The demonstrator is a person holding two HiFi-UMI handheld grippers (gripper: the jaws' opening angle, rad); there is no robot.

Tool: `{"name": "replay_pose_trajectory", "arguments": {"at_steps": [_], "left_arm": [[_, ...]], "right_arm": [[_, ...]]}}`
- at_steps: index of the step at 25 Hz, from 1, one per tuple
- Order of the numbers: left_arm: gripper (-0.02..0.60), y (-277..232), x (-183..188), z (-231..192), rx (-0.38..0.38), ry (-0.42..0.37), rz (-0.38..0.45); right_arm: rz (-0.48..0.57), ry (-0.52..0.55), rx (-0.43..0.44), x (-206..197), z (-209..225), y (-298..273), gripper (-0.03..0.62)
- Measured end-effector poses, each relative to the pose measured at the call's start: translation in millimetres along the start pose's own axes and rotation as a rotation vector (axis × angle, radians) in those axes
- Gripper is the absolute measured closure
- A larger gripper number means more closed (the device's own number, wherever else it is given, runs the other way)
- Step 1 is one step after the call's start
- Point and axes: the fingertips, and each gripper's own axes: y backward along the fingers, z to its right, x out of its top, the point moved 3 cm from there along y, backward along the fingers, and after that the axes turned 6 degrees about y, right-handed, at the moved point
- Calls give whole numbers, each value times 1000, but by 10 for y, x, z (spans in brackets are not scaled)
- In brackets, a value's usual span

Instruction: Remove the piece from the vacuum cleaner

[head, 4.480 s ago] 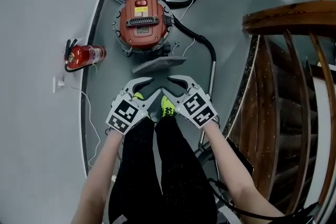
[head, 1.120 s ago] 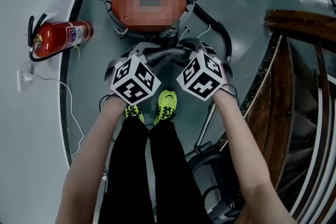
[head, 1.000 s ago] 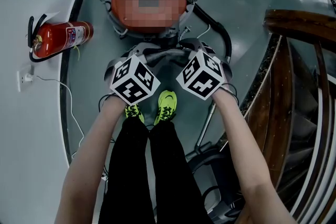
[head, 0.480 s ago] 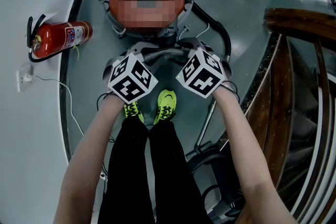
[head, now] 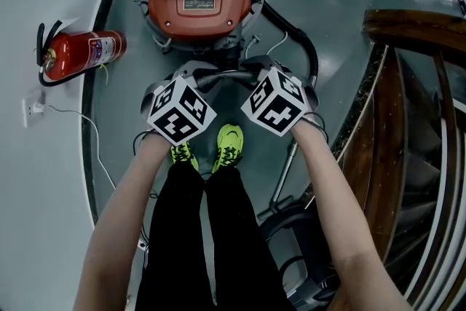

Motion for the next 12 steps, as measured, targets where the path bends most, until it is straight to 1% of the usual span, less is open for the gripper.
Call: {"name": "replay_pose_trajectory", "arguments": {"at_steps": [6,9,12], "left_arm": [[527,2,-2,10,15,-12,7],[526,6,-14,36,20,-22,0],[526,5,-15,45,20,-31,-14]], "right_arm": [[-10,1,-28,-9,-16,6,476],[-30,39,-47,-29,-50,7,516],[-35,59,-56,-45,-76,3,526]]}}
